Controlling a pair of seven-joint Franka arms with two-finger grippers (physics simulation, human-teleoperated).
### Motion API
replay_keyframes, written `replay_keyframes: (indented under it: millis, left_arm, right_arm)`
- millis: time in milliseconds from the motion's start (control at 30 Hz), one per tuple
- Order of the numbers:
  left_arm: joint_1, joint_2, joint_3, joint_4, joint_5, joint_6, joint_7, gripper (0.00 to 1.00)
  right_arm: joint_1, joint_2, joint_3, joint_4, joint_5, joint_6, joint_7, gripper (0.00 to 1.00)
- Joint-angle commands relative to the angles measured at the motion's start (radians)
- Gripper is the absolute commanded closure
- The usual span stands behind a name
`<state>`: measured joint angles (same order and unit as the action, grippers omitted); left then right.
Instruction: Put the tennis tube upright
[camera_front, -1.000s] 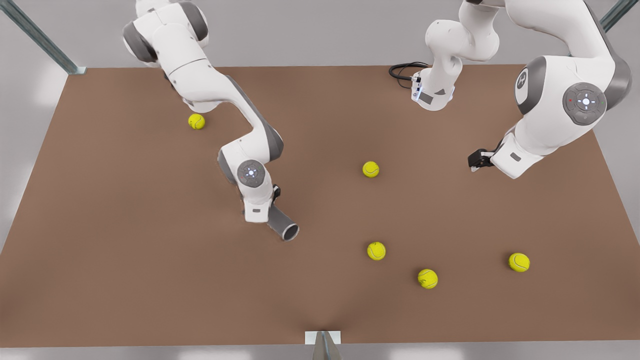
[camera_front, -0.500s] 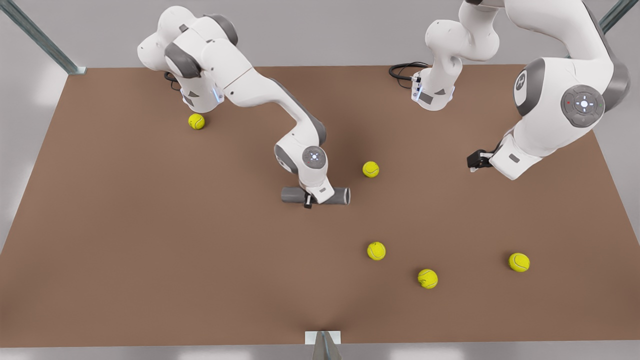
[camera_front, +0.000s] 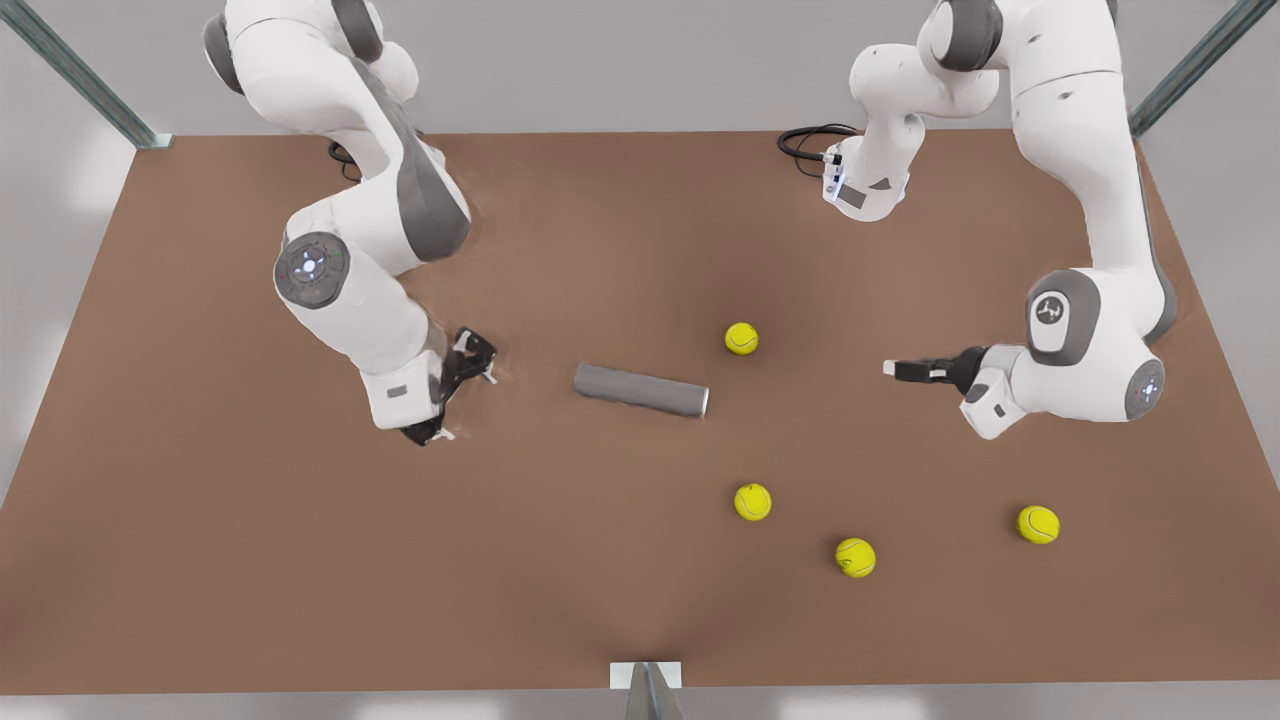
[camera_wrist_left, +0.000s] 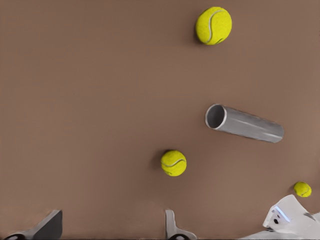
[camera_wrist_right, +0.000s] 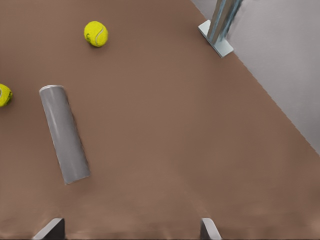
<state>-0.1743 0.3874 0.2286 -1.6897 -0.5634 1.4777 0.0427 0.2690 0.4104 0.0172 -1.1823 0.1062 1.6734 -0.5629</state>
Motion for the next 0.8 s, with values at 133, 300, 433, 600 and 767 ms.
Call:
replay_keyframes:
  millis: [133, 300, 433, 600, 767]
  left_arm:
    - [0.027, 0.255, -0.126, -0.094, -0.501, 0.167, 0.941, 0.00]
    - [0.021, 0.326, -0.229, -0.096, -0.518, 0.306, 1.178, 0.00]
    - [0.006, 0.364, -0.295, -0.097, -0.607, 0.440, 1.191, 0.00]
    - [-0.020, 0.395, -0.348, -0.097, -0.714, 0.484, 1.174, 0.00]
    - [-0.045, 0.396, -0.348, -0.108, -0.722, 0.484, 1.175, 0.00]
  right_arm:
    - [-0.318, -0.007, 0.001, 0.125, -0.257, -0.535, 0.416, 0.00]
    - [-0.294, -0.076, 0.010, 0.179, -0.332, -0.561, 0.434, 0.00]
    - [-0.224, -0.071, 0.046, 0.178, -0.306, -0.500, 0.425, 0.00]
    - [-0.238, -0.073, 0.035, 0.170, -0.292, -0.529, 0.426, 0.00]
    - [-0.264, -0.073, 0.037, 0.171, -0.286, -0.529, 0.428, 0.00]
